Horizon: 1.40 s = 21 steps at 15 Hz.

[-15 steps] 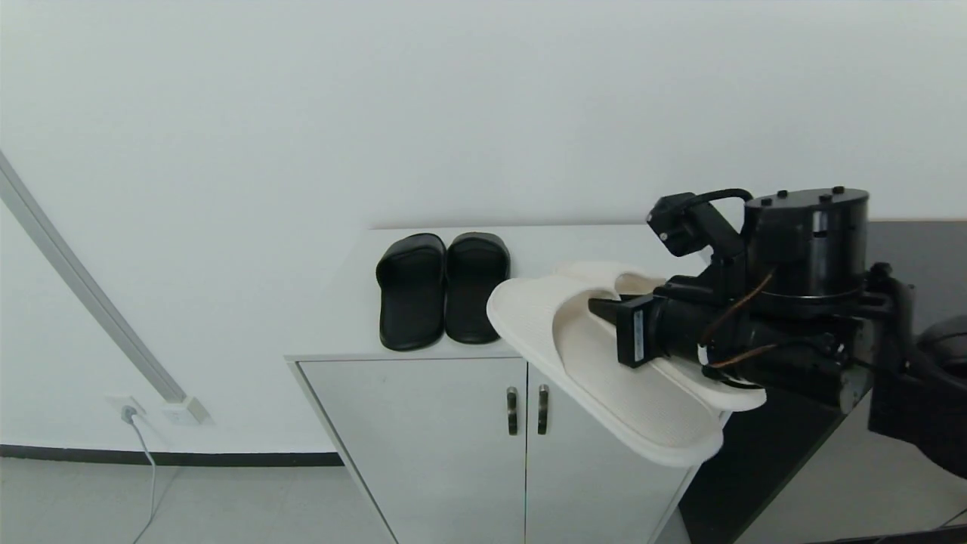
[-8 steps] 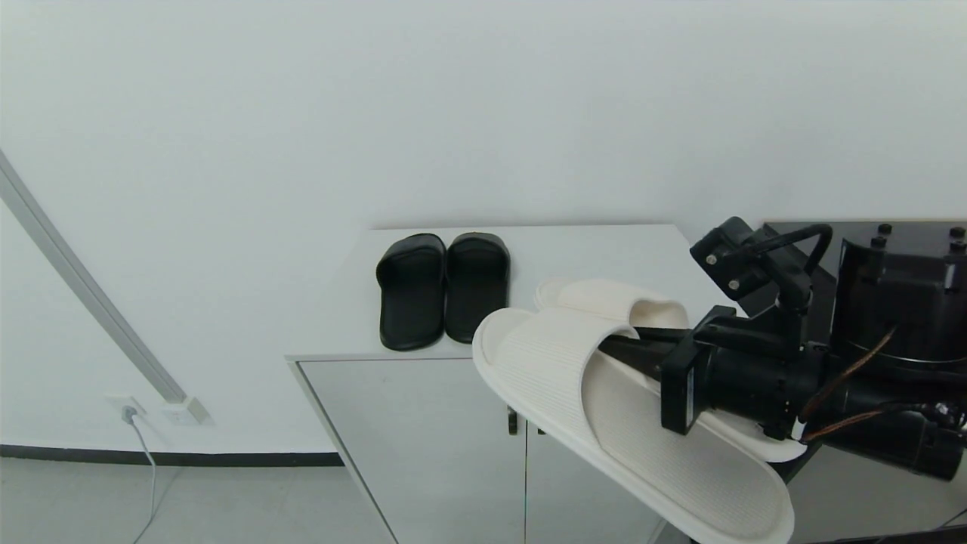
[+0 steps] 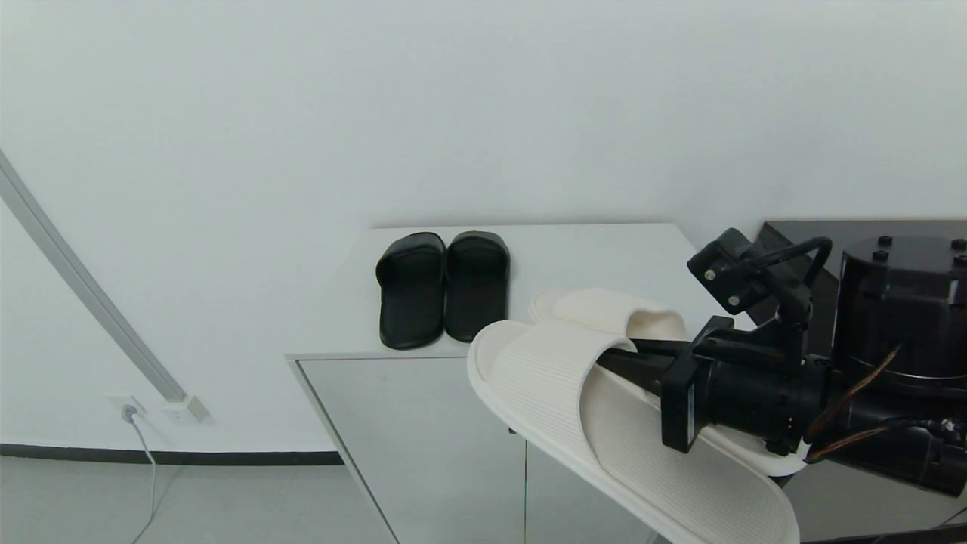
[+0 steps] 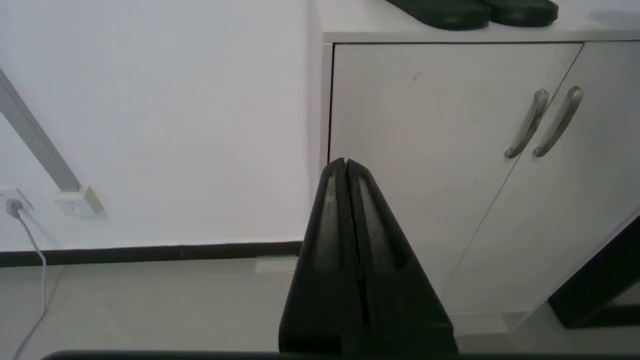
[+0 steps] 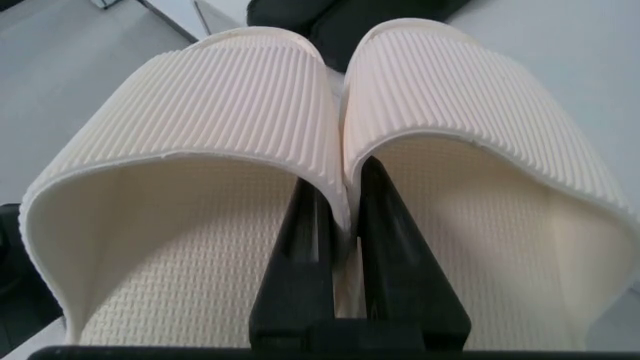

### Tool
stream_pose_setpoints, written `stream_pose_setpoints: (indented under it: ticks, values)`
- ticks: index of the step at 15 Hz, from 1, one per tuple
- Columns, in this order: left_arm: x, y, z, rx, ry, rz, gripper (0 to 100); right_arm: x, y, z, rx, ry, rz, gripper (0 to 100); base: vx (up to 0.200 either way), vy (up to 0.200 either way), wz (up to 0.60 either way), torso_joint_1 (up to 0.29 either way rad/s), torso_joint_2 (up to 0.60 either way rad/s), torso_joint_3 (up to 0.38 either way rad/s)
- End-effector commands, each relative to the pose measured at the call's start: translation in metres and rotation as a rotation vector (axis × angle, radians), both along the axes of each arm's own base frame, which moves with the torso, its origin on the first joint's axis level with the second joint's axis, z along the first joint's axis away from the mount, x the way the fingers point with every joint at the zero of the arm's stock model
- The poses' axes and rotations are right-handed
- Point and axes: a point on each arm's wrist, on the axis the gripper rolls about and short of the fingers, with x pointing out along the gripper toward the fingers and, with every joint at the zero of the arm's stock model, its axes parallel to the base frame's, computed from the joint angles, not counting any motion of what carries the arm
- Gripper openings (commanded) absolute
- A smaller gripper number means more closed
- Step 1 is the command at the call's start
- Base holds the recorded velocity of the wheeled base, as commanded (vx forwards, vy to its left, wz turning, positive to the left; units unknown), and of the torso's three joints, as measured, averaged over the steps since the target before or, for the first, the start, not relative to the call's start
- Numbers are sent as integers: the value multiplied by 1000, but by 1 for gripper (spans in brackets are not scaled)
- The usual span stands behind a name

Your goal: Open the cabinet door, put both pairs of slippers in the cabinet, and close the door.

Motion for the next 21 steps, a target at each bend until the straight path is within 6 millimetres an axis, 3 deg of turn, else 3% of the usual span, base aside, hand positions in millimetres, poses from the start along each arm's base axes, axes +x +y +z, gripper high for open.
stream_pose_setpoints:
  ticks: [1,21]
  values:
    - [0,0,0,0,1,1,0,1,1,-3,-7,7,2,0,-200,0,0,17,-2,2]
    - [0,0,0,-3,1,2,0,-6,1,-24,-71,56,37,0,-10,0,0,0,0,0]
